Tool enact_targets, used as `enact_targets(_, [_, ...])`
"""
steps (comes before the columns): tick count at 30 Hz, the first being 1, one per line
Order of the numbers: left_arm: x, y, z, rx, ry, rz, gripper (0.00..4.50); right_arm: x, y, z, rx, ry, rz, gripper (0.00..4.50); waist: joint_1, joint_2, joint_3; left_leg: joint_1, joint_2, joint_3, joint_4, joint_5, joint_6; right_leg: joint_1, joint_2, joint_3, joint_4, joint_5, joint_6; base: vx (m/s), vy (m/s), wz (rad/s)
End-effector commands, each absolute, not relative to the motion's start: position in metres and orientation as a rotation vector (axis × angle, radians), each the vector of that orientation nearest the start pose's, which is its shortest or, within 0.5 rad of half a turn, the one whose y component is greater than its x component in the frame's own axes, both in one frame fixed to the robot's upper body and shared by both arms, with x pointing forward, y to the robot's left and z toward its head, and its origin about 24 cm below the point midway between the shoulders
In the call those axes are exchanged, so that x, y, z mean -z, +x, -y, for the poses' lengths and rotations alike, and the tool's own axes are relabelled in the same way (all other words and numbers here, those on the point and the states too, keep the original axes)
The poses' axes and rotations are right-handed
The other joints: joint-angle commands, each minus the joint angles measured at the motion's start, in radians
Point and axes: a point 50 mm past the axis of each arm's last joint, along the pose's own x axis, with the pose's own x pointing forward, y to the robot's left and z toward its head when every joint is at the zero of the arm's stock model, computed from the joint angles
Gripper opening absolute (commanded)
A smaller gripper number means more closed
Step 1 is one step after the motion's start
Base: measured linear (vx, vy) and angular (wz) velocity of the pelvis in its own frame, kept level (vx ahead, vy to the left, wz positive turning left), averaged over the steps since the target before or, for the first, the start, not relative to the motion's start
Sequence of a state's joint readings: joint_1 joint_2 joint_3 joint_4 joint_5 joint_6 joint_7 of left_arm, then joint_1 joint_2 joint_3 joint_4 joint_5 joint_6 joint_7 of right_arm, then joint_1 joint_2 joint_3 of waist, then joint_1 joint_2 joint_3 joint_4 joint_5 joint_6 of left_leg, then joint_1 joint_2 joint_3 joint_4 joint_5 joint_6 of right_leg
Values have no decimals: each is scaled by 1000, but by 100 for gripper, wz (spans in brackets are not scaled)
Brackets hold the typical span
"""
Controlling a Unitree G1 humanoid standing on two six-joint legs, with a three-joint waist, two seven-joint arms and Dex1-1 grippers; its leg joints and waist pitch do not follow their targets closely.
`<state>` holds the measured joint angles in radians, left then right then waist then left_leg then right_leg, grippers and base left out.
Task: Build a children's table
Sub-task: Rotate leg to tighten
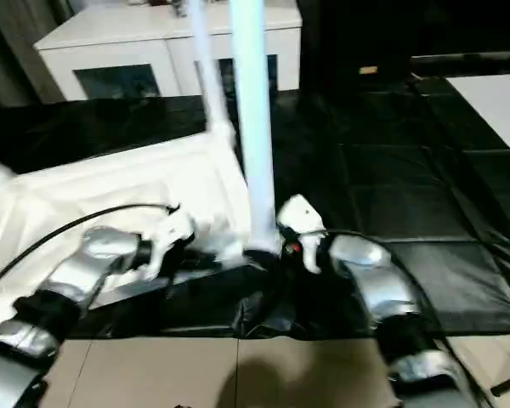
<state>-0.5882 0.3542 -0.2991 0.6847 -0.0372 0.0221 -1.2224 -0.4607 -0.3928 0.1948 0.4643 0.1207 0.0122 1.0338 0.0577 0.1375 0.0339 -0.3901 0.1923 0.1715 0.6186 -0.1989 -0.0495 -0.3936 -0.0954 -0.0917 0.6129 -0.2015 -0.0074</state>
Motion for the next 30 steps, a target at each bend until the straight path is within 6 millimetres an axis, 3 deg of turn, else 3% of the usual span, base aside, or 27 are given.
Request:
enact_targets(1, [-42, 308, -131, 1434, 342, -443, 0, -60, 304, 145, -1198, -277, -222, 379, -4, -8, -63, 17, 42, -13, -75, -169, 136, 50, -54, 41, -58, -41, -266, 0, 0, 0])
enact_targets(2, [-44, 306, -133, 1453, 329, -446, 0, -60, 300, 145, -1263, -278, -253, 379, -2, -13, -64, 17, 42, -13, -77, -181, 118, 53, -54, 42, -58, -51, -265, 0, 0, 0])
enact_targets(5, [-44, 305, -135, 1457, 328, -448, 0, -59, 296, 145, -1316, -296, -285, 379, -3, -13, -63, 15, 40, -13, -77, -179, 112, 52, -56, 43, -59, -55, -260, 0, 0, 0])
enact_targets(7, [-44, 304, -136, 1457, 328, -449, 0, -60, 296, 145, -1323, -295, -290, 379, -2, -19, -63, 13, 38, -12, -75, -161, 113, 53, -57, 43, -60, -51, -256, 0, 0, 0])
enact_targets(14, [-45, 305, -137, 1451, 326, -446, 0, -57, 300, 144, -1318, -311, -318, 379, -1, -18, -65, 13, 38, -13, -73, -136, 118, 51, -56, 43, -58, -51, -252, 0, 0, 0])
enact_targets(24, [-45, 304, -137, 1447, 327, -446, 0, -54, 302, 143, -1305, -324, -339, 291, 0, -18, -66, 14, 37, -12, -71, -125, 119, 51, -56, 42, -57, -40, -254, 0, 0, 0])
enact_targets(30, [-43, 304, -137, 1436, 335, -451, 0, -52, 302, 141, -1288, -326, -339, 269, -1, -20, -65, 13, 37, -12, -71, -125, 122, 52, -56, 42, -58, -50, -252, 0, 0, 0])
